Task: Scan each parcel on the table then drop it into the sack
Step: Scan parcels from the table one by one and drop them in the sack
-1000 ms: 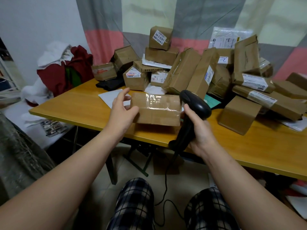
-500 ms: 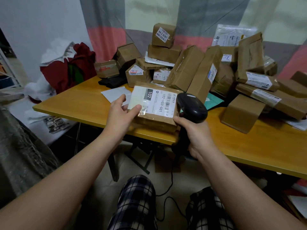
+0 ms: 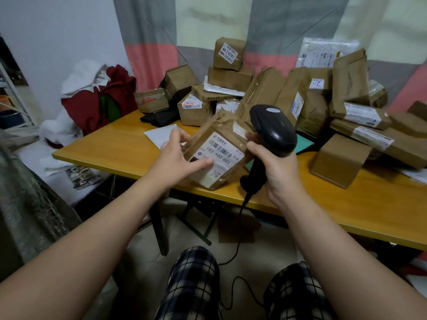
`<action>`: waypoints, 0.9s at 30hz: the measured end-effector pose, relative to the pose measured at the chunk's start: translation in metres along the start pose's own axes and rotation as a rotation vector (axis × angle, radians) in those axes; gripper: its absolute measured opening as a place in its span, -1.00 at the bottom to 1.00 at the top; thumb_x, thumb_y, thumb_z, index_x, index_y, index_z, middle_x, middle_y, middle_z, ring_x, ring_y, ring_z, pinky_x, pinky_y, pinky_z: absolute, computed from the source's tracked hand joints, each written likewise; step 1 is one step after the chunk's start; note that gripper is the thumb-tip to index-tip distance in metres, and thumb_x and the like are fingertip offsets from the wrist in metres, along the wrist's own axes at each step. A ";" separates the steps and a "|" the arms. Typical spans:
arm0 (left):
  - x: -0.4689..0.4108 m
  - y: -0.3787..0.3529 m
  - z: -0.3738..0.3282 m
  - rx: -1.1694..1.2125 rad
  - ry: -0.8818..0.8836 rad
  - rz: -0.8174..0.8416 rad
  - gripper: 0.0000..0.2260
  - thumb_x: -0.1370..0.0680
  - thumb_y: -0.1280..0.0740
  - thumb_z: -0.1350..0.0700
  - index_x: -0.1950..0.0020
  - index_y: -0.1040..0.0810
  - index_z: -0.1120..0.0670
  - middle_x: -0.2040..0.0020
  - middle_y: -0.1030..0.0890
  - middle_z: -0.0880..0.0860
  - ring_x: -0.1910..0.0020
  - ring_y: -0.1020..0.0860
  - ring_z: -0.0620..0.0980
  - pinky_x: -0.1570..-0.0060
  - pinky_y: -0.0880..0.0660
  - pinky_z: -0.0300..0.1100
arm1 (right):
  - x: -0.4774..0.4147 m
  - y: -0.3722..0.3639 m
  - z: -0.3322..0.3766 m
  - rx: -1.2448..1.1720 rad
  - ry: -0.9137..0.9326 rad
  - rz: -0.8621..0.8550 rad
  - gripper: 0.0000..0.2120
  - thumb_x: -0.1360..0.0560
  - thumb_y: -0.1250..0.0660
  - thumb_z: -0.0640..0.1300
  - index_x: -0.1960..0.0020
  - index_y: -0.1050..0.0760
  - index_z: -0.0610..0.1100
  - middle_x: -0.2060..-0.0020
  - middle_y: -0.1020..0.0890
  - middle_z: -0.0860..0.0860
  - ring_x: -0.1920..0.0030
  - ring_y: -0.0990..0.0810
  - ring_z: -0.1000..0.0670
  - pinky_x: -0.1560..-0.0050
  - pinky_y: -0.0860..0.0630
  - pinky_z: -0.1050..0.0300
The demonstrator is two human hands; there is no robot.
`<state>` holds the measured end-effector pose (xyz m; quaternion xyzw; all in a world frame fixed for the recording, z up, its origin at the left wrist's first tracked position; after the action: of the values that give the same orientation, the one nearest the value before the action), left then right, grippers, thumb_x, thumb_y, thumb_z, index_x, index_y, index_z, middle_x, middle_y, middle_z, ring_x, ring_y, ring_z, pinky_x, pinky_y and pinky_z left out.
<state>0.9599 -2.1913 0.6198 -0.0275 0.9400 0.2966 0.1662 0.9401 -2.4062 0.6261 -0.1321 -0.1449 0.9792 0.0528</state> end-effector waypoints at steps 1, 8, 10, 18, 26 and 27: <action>-0.003 0.001 -0.001 -0.025 0.006 0.033 -0.27 -0.28 -0.48 -0.27 -0.31 -0.22 -0.11 -0.33 -0.36 -0.03 -0.24 -0.46 0.08 -0.24 -0.43 0.01 | -0.004 -0.003 0.001 0.026 0.006 0.020 -0.74 -0.42 -0.42 -0.34 -0.06 -0.59 -0.11 -0.02 -0.68 -0.05 -0.07 -0.65 0.04 -0.05 -0.59 0.16; -0.016 0.003 -0.001 -0.078 -0.039 0.277 -0.15 -0.43 -0.50 0.05 -0.52 -0.02 -0.20 -0.13 -0.36 -0.29 0.03 -0.50 -0.18 0.10 -0.40 -0.51 | -0.021 -0.020 0.011 0.212 0.056 0.117 -0.73 -0.43 -0.45 -0.25 -0.07 -0.56 -0.01 0.02 -0.66 0.05 -0.04 -0.62 0.11 -0.05 -0.53 0.22; -0.015 0.007 0.010 -0.046 -0.012 0.172 -0.18 -0.43 -0.50 0.04 -0.52 -0.05 -0.17 -0.09 -0.39 -0.26 0.02 -0.46 -0.18 0.19 -0.40 -0.53 | -0.016 -0.020 0.012 0.263 0.090 0.084 -0.73 -0.43 -0.46 -0.21 -0.05 -0.53 0.04 0.04 -0.64 0.11 -0.01 -0.59 0.19 0.01 -0.50 0.32; -0.005 0.004 0.049 0.114 0.051 -0.018 -0.13 -0.39 -0.53 0.02 -0.48 -0.01 -0.18 -0.29 -0.42 0.02 -0.25 -0.47 0.00 -0.04 -0.57 -0.23 | 0.023 -0.009 -0.022 0.573 0.077 0.150 -0.90 -0.41 -0.47 -0.06 0.12 -0.58 -0.04 0.36 -0.59 0.08 0.25 -0.61 0.01 0.18 -0.56 0.07; -0.010 0.006 0.050 0.107 0.064 -0.035 -0.11 -0.34 -0.55 -0.08 -0.46 -0.02 -0.24 -0.36 -0.41 0.04 -0.34 -0.41 -0.04 -0.19 -0.51 0.11 | 0.037 -0.009 -0.033 0.592 0.020 0.110 -0.63 -0.34 -0.44 0.08 -0.07 -0.60 -0.08 0.17 -0.64 0.02 0.03 -0.64 -0.10 -0.06 -0.59 -0.14; -0.011 0.006 0.051 0.106 0.062 -0.034 -0.11 -0.34 -0.55 -0.07 -0.47 -0.02 -0.23 -0.38 -0.39 0.04 -0.34 -0.40 -0.04 -0.20 -0.50 0.11 | 0.037 -0.009 -0.034 0.588 0.009 0.106 -0.65 -0.35 -0.44 0.07 -0.06 -0.59 -0.07 0.17 -0.64 0.01 0.03 -0.64 -0.09 -0.06 -0.59 -0.13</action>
<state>0.9844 -2.1582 0.5876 -0.0437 0.9585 0.2427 0.1430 0.9143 -2.3837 0.5887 -0.1230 0.1524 0.9799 0.0382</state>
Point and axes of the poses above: each hand's wrist, its own x-axis away from the middle knuckle, its own y-axis out of the back of the hand, z = x × y, the point moved 6 cm from there along -x, towards the middle knuckle
